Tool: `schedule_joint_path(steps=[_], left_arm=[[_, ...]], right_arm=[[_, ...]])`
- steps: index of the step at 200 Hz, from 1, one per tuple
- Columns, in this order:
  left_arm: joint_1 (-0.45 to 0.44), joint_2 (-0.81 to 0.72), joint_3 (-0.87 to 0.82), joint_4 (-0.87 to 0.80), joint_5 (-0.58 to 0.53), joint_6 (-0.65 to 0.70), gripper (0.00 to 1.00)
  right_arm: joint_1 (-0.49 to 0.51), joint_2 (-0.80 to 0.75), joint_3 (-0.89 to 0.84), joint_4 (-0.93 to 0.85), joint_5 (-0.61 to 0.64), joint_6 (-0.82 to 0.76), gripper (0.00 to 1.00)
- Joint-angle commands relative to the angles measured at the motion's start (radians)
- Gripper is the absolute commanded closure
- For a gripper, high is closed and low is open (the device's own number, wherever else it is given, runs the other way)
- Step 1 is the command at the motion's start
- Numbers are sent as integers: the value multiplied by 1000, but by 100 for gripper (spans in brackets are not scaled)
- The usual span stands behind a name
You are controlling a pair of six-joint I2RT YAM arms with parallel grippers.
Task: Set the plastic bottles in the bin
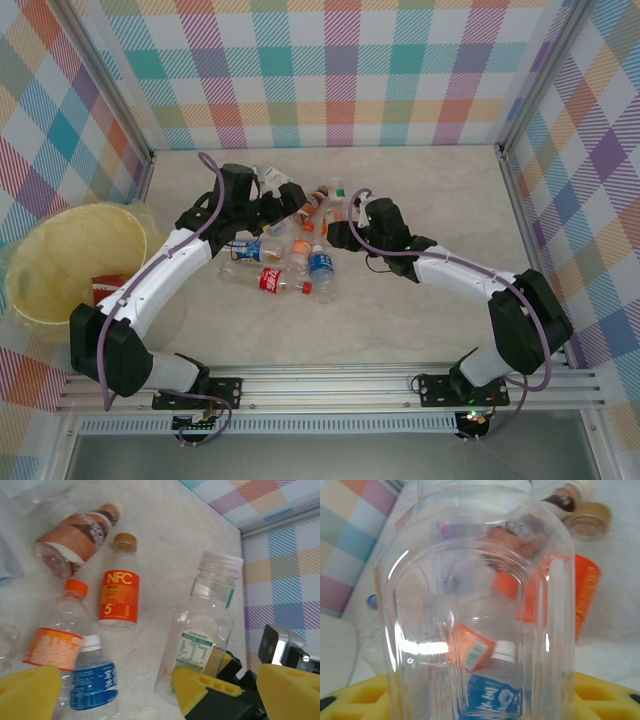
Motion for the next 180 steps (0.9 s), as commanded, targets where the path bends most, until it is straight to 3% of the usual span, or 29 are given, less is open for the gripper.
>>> schedule_joint_path(steps=[1,29,63,75,89,114,156,180], left_arm=[[-16,11,-27,161,112,20,0],[-38,32,-30,251,237,31,0],[-97,23,-7,180,113,103,0],[-107,38,12,101,9,100,0],[-107,56,9,86,-28,85,0],[-109,93,7,159,73,59,2],[-117,113,20,129,100,71,8],[-116,95,-1,125,124,77,18]], right_arm=[[6,-32,-7,100,-148,-9,58],[9,-23,9,99,-240,14,58],[18,-29,18,111,-320,28,58],[19,-30,25,118,-342,31,58],[21,-32,30,129,-367,34,57],[29,-36,43,130,-396,34,56],[31,-50,40,164,-389,47,55],[32,-52,47,164,-378,47,54]])
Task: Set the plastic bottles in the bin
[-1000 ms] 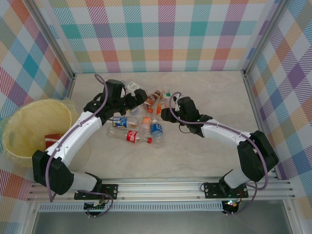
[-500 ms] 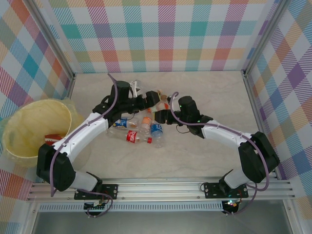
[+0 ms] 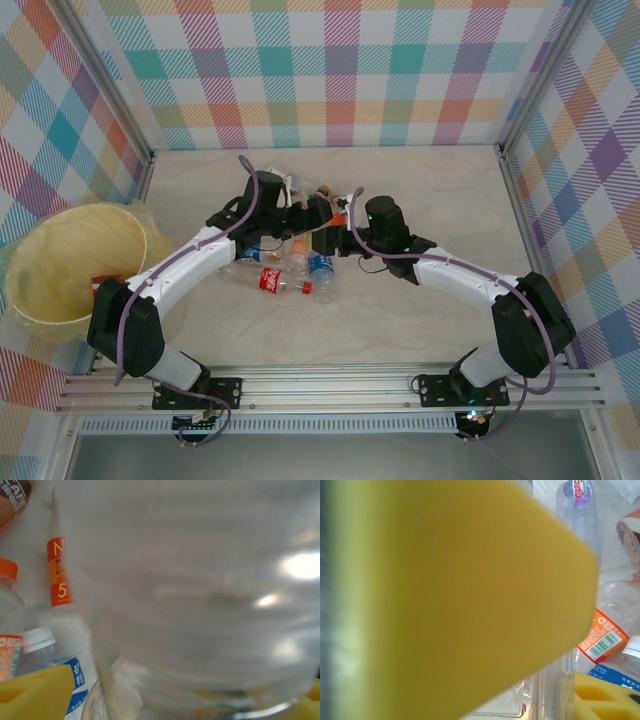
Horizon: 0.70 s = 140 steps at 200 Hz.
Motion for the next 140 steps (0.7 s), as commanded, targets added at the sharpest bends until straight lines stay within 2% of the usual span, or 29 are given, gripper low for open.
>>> schedule_joint_path(steps=[1,21,35,69,82,93,100,140], left_arm=[[-7,-25,14,3,44,17,19],[-8,-37,3,13,69,16,28],[-7,-45,0,17,79,16,33],[-5,-73,-5,-2,31,21,34],[1,-81,-4,-5,19,17,35],[6,-89,-2,-6,4,13,36],[9,-94,-3,-8,-5,11,36],[44,-143,4,-62,-75,17,36]], right_arm=[[6,-32,40,53,-17,7,54],[6,-22,60,34,-36,0,51],[6,-13,82,9,-68,-11,43],[5,-14,110,-69,-108,-66,28],[5,-25,112,-91,-115,-93,15],[6,-36,110,-104,-125,-125,8],[6,-42,110,-113,-132,-147,0],[5,-100,104,-152,-149,-244,0]])
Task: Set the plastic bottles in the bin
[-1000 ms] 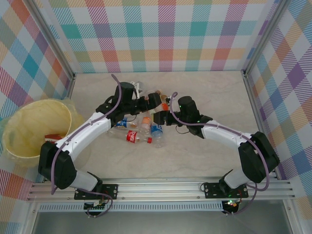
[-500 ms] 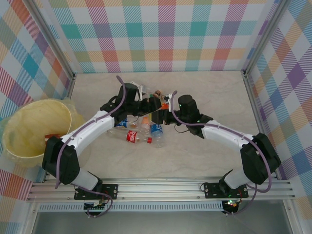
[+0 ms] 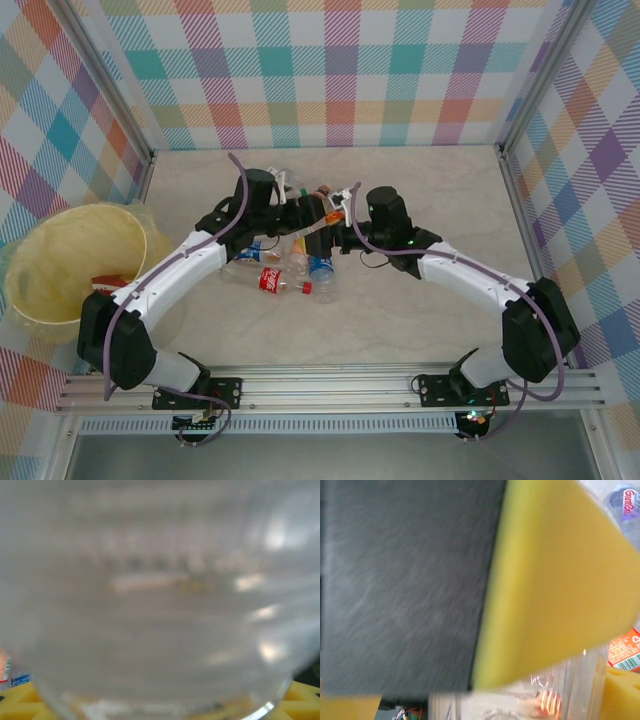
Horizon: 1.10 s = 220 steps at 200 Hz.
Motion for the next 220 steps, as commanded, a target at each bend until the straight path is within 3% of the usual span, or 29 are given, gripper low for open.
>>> schedule_joint_path(steps=[1,22,67,117,138,165,220], left_arm=[[30,-61,4,-57,-57,21,36],[57,-103,13,-88,-78,32,36],[98,-204,76,-223,-193,96,36],[116,-273,252,-479,-454,194,38],[119,-304,317,-540,-564,240,38],[120,-368,346,-592,-845,249,39],[129,-456,339,-648,-1274,361,39]], right_arm=[[4,-62,15,-26,-34,-98,0],[5,-117,-22,-10,64,-125,0],[4,-252,-128,60,400,-144,0],[4,-301,-173,37,718,-96,0],[3,-288,-169,26,753,-80,0],[3,-270,-159,22,738,-78,0],[2,-250,-142,0,717,-89,0]])
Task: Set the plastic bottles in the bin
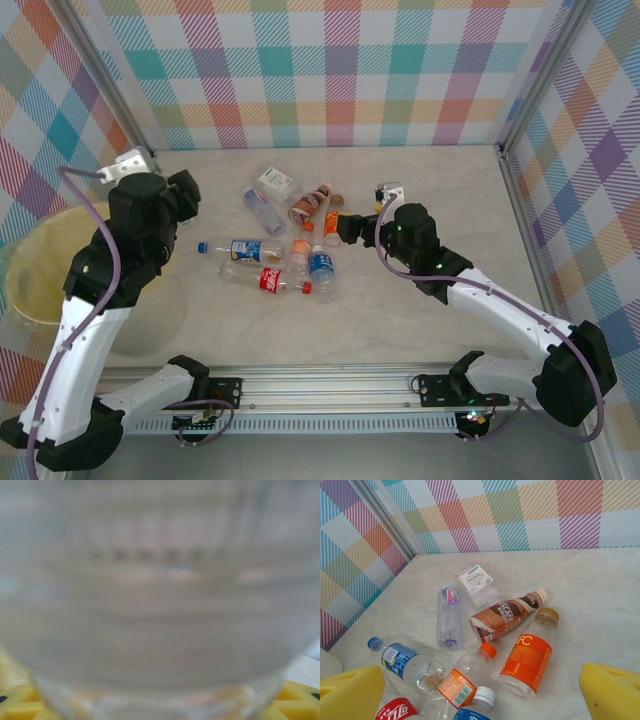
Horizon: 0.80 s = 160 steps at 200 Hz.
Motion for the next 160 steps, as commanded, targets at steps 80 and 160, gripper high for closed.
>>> schedule_joint_path(steps=[80,160], left_arm=[[340,-100,-81,-186,-337,103,39],[698,-138,-249,-179,28,29,40]], right_arm=[[2,18,32,-19,1,11,0],[2,20,52,-49,-38,-3,0]])
